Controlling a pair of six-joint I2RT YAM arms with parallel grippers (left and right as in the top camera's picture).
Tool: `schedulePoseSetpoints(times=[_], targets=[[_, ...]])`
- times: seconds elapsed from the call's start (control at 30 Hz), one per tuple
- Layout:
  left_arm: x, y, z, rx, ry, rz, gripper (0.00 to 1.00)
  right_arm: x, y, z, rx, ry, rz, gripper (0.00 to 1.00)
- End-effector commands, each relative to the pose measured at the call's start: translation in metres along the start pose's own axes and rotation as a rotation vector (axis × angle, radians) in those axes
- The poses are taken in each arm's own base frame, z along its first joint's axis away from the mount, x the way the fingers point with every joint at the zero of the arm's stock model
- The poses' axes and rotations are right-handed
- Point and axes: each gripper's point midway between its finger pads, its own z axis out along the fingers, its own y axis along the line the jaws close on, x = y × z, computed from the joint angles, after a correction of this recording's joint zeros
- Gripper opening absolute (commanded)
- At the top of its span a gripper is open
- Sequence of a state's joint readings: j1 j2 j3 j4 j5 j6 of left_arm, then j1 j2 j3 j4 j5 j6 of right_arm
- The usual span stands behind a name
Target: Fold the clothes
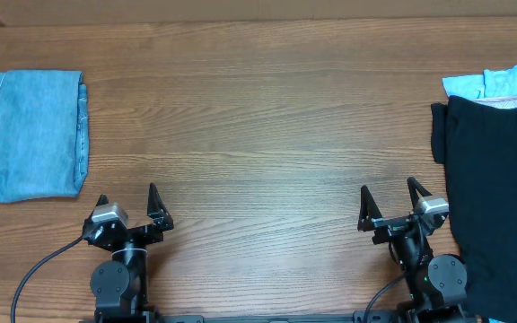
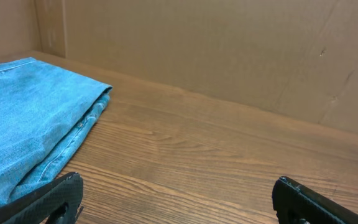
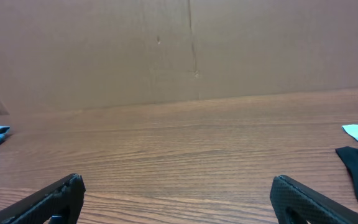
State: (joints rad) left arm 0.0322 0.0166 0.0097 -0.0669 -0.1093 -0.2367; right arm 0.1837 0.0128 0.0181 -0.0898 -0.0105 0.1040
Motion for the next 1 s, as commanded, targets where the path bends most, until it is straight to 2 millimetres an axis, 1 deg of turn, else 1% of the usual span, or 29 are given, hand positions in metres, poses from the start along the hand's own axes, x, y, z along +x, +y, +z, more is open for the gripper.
schedulePoseSetpoints(times=[0.0,0.47,0.53,0.57,0.6,0.63,0.67,0.73,0.77,0.8,0.93,0.97], targets=[[0.000,-0.001,0.000,0.006,-0.006,0.000,1.00,0.001,-0.003,0.000,0.012,-0.006,0.002,1.00],[0.000,-0.001,0.000,0.006,-0.006,0.000,1.00,0.002,-0.002,0.000,0.007,-0.004,0.002,1.00],[0.000,-0.001,0.000,0.006,-0.007,0.000,1.00,-0.002,0.003,0.000,-0.020,-0.018,0.005,1.00],[0.000,-0.001,0.000,0.006,-0.006,0.000,1.00,-0.006,0.013,-0.001,-0.077,-0.028,0.003,1.00],[0.000,-0.001,0.000,0.006,-0.007,0.000,1.00,-0.012,0.027,-0.003,-0.155,-0.033,0.002,1.00],[0.000,-0.001,0.000,0.006,-0.006,0.000,1.00,-0.021,0.031,-0.006,-0.169,-0.044,0.036,1.00],[0.000,-0.001,0.000,0.006,-0.007,0.000,1.00,-0.035,0.033,-0.009,-0.174,-0.069,0.044,1.00],[0.000,-0.001,0.000,0.006,-0.006,0.000,1.00,-0.068,0.039,-0.018,-0.184,-0.132,0.048,1.00],[0.000,-0.001,0.000,0.006,-0.007,0.000,1.00,-0.090,0.039,-0.025,-0.170,-0.161,0.099,1.00],[0.000,-0.001,0.000,0.006,-0.007,0.000,1.00,-0.106,0.039,-0.031,-0.158,-0.178,0.117,1.00],[0.000,-0.001,0.000,0.006,-0.006,0.000,1.00,-0.168,0.042,-0.050,-0.121,-0.221,0.115,1.00],[0.000,-0.001,0.000,0.006,-0.006,0.000,1.00,-0.178,0.044,-0.050,-0.121,-0.215,0.116,1.00]])
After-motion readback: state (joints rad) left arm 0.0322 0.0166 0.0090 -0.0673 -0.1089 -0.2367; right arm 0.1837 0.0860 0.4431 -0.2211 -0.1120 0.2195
